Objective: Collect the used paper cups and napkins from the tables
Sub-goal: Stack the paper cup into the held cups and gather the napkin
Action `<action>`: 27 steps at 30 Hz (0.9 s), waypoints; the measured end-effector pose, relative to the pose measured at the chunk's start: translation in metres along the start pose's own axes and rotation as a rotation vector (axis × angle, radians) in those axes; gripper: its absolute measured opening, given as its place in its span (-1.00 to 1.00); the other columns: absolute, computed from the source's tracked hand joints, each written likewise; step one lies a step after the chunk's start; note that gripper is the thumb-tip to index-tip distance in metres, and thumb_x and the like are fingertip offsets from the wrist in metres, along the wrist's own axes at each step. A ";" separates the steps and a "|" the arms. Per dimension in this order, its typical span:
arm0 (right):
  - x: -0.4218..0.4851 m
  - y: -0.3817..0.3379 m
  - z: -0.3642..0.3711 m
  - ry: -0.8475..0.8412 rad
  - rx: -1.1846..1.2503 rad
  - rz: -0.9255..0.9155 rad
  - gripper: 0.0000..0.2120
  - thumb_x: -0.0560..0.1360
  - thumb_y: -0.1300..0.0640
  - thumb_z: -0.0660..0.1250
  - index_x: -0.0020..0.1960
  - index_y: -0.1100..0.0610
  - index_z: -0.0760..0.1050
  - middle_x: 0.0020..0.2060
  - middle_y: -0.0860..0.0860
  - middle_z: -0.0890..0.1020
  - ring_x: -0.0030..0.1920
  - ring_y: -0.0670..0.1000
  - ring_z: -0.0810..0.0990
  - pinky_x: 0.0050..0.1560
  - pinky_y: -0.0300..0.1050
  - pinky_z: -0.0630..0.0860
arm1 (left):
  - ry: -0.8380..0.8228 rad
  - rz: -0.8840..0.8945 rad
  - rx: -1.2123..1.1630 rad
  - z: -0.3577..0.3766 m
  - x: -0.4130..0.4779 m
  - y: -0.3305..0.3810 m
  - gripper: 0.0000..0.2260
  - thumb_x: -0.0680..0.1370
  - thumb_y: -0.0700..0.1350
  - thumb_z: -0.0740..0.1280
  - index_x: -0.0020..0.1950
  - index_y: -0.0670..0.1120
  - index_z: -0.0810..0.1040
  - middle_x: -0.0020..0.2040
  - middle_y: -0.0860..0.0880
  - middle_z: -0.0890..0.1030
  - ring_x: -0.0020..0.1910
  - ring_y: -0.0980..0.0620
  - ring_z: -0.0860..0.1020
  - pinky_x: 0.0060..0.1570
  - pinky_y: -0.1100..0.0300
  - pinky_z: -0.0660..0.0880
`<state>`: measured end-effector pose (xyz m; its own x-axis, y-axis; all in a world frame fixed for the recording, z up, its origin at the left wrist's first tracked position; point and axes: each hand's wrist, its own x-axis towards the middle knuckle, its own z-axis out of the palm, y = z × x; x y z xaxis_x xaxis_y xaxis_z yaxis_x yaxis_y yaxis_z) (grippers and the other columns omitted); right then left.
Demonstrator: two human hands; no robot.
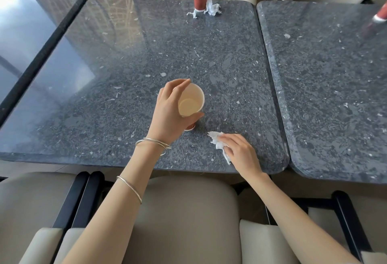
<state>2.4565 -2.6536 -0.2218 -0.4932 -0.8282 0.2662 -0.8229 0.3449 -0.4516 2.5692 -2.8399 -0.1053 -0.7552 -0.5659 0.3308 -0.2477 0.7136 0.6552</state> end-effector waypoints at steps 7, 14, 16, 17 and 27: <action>0.000 0.002 0.001 0.014 -0.002 -0.014 -0.66 0.31 0.43 0.45 0.04 0.17 0.63 -0.04 0.02 0.66 -0.03 0.05 0.61 -0.01 -0.12 0.59 | -0.102 -0.073 0.095 0.022 -0.002 -0.023 -0.29 0.27 -0.05 0.56 0.36 -0.15 0.37 0.28 -0.11 0.43 0.24 -0.13 0.34 0.24 0.19 0.18; -0.010 0.002 0.003 -0.006 0.024 -0.038 -0.73 0.38 0.28 0.46 0.08 0.19 0.62 0.02 0.10 0.65 0.07 0.09 0.60 0.04 -0.06 0.58 | -0.221 -0.186 0.052 0.035 -0.025 -0.032 -0.27 0.27 -0.04 0.56 0.36 -0.15 0.37 0.30 -0.08 0.41 0.24 -0.09 0.39 0.23 0.16 0.27; -0.015 0.000 0.003 -0.019 0.031 -0.037 -0.71 0.37 0.28 0.47 0.09 0.21 0.61 0.04 0.12 0.64 0.09 0.11 0.58 0.06 -0.04 0.57 | -0.254 -0.195 0.043 0.032 -0.037 -0.029 -0.26 0.25 -0.03 0.57 0.36 -0.12 0.37 0.29 -0.05 0.41 0.22 -0.06 0.41 0.20 0.20 0.28; -0.018 -0.001 0.003 -0.016 0.031 -0.033 -0.70 0.35 0.29 0.48 0.08 0.23 0.61 0.03 0.13 0.65 0.08 0.12 0.59 0.05 -0.03 0.57 | -0.271 -0.188 0.045 0.030 -0.045 -0.027 -0.25 0.24 -0.03 0.58 0.36 -0.12 0.37 0.29 -0.05 0.41 0.22 -0.06 0.42 0.20 0.20 0.28; -0.050 -0.039 -0.032 0.090 0.092 0.054 -0.80 0.29 0.43 0.48 -0.12 0.25 0.66 -0.17 0.09 0.69 -0.14 0.13 0.62 -0.11 -0.07 0.58 | -0.408 -0.173 0.133 -0.001 -0.113 0.007 -0.29 0.27 0.01 0.55 0.35 -0.04 0.34 0.32 0.02 0.39 0.25 -0.05 0.37 0.18 -0.05 0.41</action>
<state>2.5041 -2.6116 -0.1903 -0.5631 -0.7648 0.3130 -0.7669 0.3425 -0.5428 2.6534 -2.7720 -0.1372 -0.8665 -0.4914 -0.0876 -0.4467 0.6850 0.5756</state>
